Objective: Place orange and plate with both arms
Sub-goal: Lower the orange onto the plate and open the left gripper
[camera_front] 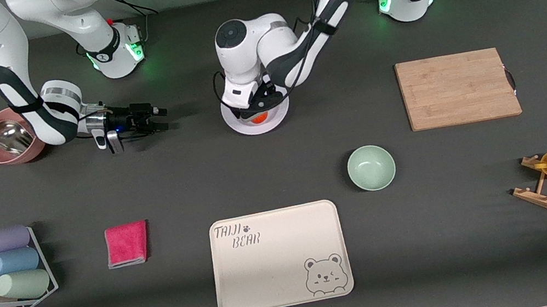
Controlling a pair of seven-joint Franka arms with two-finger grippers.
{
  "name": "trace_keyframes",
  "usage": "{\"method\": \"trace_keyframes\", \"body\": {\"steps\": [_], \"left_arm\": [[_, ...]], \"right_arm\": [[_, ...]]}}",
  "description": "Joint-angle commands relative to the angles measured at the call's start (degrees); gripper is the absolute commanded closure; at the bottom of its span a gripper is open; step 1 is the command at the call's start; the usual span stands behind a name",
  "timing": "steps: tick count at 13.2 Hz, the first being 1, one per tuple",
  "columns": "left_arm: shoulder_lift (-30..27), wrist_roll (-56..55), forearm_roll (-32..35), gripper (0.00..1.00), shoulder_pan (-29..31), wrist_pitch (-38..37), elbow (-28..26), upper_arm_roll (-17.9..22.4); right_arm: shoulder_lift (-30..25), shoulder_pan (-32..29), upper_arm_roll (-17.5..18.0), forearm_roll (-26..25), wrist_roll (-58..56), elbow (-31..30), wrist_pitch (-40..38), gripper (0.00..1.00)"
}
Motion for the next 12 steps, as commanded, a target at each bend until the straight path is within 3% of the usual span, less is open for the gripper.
{"method": "trace_keyframes", "body": {"steps": [1, 3, 4, 5, 7, 8, 9, 12], "left_arm": [[1.23, -4.22, 2.35, 1.00, -2.20, -0.20, -0.21, 0.87], [1.41, -6.06, 2.35, 1.00, -2.90, -0.29, -0.66, 0.87], [1.41, -6.33, 2.35, 1.00, -3.69, -0.64, -0.66, 0.78], [1.24, -6.42, 1.83, 1.00, -3.87, -0.90, -0.66, 0.78], [1.06, -6.77, 1.65, 1.00, -4.22, -0.99, -0.66, 0.70], [1.06, -6.77, 1.73, 0.67, -4.48, -0.99, -0.66, 0.70], [1.15, -6.69, 2.43, 0.03, -4.75, -1.08, -0.66, 0.78], [-0.07, -4.42, 2.53, 0.00, -3.61, -3.35, -0.66, 0.96]], "right_arm": [[0.38, -0.06, -0.21, 1.58, -2.05, 0.38, -1.22, 0.00], [0.47, -0.06, -0.21, 1.67, -2.05, 0.64, -1.22, 0.00], [0.56, -0.06, -0.21, 1.75, -2.05, 0.65, -1.22, 0.06], [0.56, -0.06, -0.21, 2.10, -2.05, 0.65, -1.22, 0.23], [0.65, -0.06, -0.21, 2.11, -2.05, 0.65, -1.13, 0.42], [0.65, -0.06, -0.21, 2.11, -2.05, 0.65, -1.13, 0.46], [0.65, 0.11, -0.21, 2.11, -2.14, 0.65, -1.13, 0.58], [1.00, 0.11, -0.21, 2.11, -2.14, 0.65, -1.13, 0.62]]}}
